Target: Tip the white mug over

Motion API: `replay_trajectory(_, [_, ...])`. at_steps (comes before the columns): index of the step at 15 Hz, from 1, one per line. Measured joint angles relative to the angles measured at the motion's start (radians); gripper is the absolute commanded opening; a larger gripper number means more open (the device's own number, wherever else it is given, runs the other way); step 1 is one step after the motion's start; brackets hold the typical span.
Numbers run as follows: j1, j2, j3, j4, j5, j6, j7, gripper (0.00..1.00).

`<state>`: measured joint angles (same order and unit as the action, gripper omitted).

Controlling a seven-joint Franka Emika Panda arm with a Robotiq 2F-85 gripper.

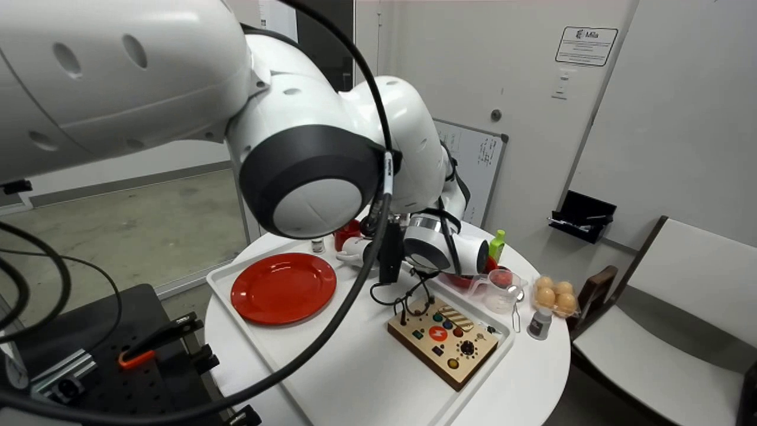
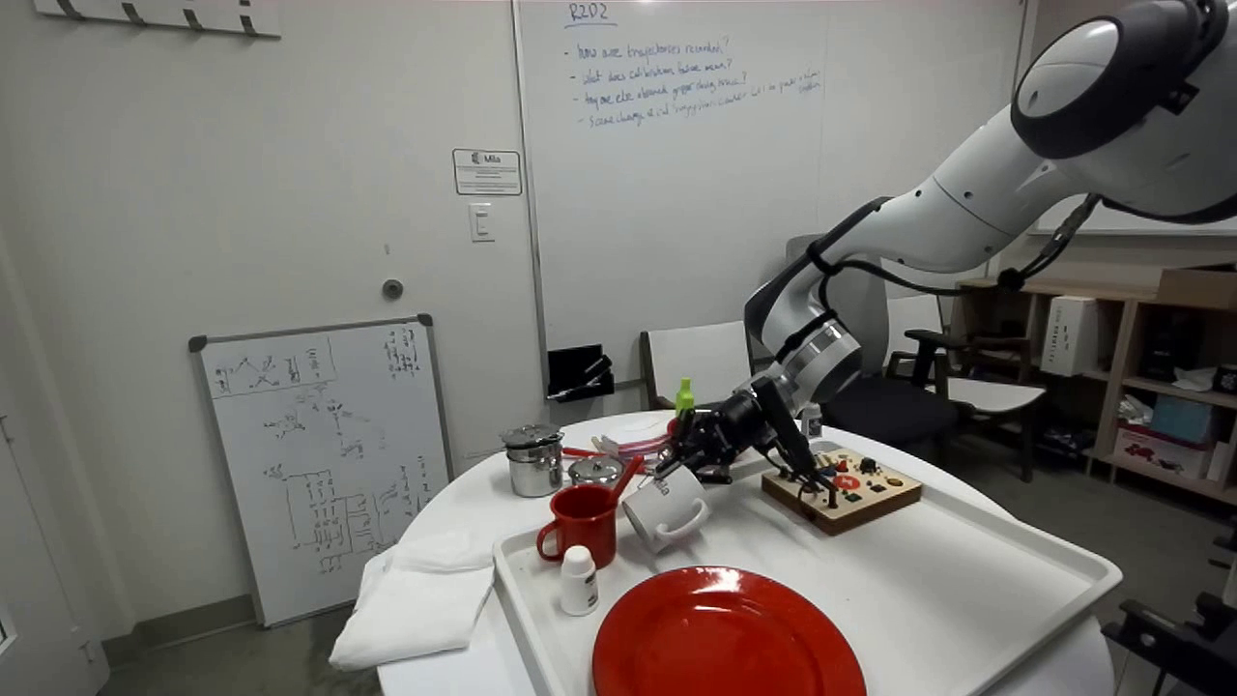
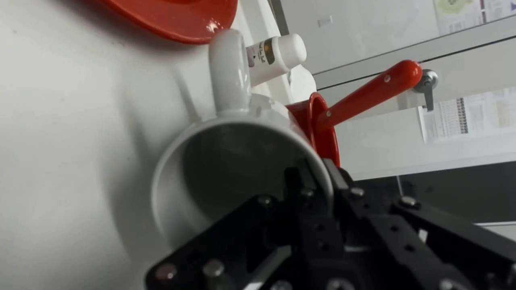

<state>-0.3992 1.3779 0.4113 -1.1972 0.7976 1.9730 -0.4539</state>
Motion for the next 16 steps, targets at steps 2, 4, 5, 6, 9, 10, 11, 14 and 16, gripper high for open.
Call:
replay_trajectory(2, [0.002,0.015,-0.010,0.007,0.050,-0.015,-0.010,0.16])
replay_trajectory(4, [0.005,0.021,-0.023,0.009,0.087,-0.024,-0.016,0.41])
replay_trajectory(5, [0.012,0.024,-0.038,0.009,0.095,-0.022,-0.019,0.51])
replay_trajectory(6, [0.020,0.028,-0.053,0.010,0.101,-0.020,-0.021,0.58])
replay_trajectory(9, [0.026,0.037,-0.056,0.010,0.101,-0.004,-0.021,0.79])
replay_trajectory(10, [0.028,0.038,-0.056,0.010,0.101,0.005,-0.021,0.88])
replay_trajectory(11, [0.030,0.038,-0.056,0.010,0.101,0.014,-0.021,0.94])
replay_trajectory(14, [0.038,0.035,-0.056,0.009,0.100,0.052,-0.021,1.00])
replay_trajectory(16, [0.045,0.028,-0.056,0.005,0.099,0.092,-0.021,1.00])
